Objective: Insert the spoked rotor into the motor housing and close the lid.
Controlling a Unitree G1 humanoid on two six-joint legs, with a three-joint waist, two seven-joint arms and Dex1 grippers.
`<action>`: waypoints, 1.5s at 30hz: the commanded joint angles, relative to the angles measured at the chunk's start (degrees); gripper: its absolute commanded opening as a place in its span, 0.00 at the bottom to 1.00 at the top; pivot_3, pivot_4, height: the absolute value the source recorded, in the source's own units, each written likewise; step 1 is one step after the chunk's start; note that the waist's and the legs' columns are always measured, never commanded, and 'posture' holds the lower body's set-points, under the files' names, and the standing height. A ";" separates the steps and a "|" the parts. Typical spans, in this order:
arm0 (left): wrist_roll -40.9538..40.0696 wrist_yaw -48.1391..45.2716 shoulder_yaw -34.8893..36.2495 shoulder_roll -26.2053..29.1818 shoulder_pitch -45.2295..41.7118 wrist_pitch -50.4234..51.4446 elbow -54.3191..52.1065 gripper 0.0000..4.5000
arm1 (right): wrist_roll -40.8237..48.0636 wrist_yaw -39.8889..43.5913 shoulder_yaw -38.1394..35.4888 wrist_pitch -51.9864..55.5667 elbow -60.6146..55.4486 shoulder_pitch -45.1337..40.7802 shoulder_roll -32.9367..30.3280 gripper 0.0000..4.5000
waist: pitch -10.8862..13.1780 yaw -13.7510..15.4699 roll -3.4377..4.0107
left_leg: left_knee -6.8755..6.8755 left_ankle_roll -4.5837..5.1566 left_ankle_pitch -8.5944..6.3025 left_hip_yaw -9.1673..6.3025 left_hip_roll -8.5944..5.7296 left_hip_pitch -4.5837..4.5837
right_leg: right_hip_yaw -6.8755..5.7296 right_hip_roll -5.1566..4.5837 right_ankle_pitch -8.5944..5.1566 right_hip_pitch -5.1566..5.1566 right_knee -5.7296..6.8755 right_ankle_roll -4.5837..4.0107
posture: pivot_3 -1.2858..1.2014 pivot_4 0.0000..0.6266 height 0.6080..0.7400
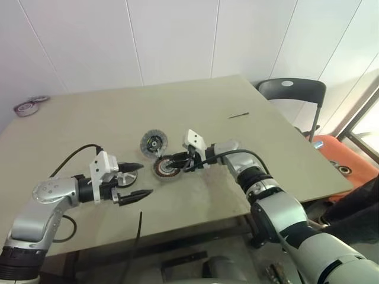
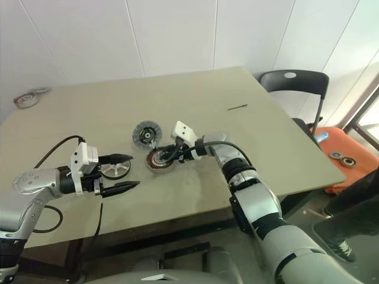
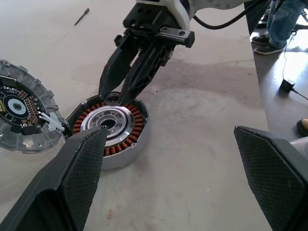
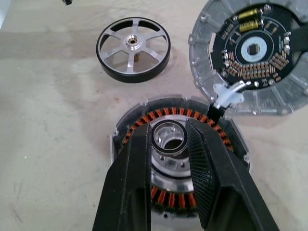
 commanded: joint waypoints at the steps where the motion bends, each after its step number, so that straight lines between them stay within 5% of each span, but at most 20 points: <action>1: -1.13 0.54 1.95 0.26 0.09 0.06 -1.61 1.00 | 0.00 -0.18 -0.28 -1.58 0.49 -2.24 0.46 0.21 | 0.00 -0.03 0.00 | 0.00 0.00 0.00 0.00 0.00 0.00 | 0.00 0.00 0.00 0.00 0.00 0.00 | 0.52 0.00 1.00; 45: 0.55 -0.05 4.53 3.07 1.49 -1.65 -0.18 1.00 | -3.56 -7.71 -0.59 -5.59 8.33 -4.56 4.74 0.21 | 0.00 -0.10 0.00 | -0.07 0.00 0.00 0.03 0.02 -0.06 | 0.01 0.00 -0.09 -0.11 -0.01 -0.16 | 0.52 0.00 1.00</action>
